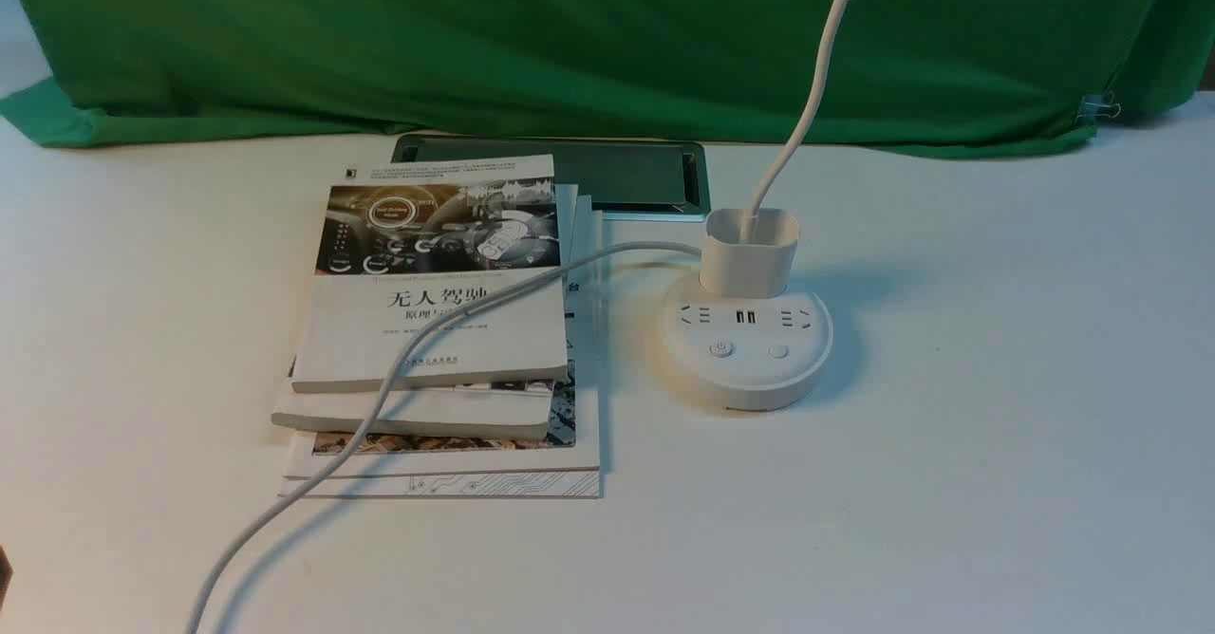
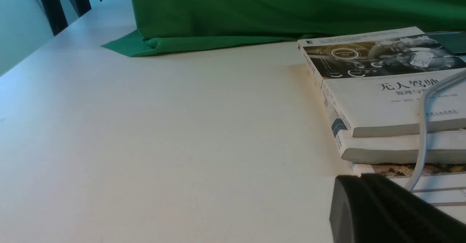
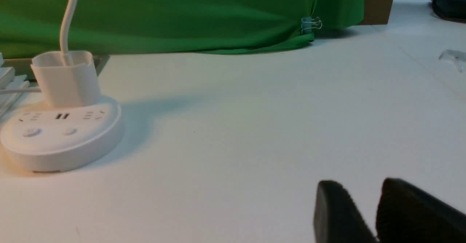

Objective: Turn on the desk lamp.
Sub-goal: Use the right arm to press the button switch on the lamp holder

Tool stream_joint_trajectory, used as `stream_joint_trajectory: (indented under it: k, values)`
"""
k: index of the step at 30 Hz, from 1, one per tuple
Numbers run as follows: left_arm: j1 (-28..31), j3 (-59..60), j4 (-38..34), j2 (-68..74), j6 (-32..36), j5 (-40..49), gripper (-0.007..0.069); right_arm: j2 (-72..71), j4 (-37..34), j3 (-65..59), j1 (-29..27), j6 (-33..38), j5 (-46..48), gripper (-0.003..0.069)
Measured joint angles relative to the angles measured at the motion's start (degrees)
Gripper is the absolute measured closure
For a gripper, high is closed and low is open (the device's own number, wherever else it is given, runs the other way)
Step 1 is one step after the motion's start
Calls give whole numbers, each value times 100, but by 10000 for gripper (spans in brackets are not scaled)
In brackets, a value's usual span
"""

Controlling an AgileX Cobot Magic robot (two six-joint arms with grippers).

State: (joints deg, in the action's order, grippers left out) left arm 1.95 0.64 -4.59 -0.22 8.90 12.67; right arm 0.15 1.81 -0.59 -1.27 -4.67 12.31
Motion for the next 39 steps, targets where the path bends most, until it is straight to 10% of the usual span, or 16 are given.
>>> stream_joint_trajectory:
  k: [32,39]
  values:
    - [0,0,0,0,0,0,603,0,0,0,0,-29,17,418]
    - [0,0,0,0,0,0,603,0,-835,0,0,-2238,17,418]
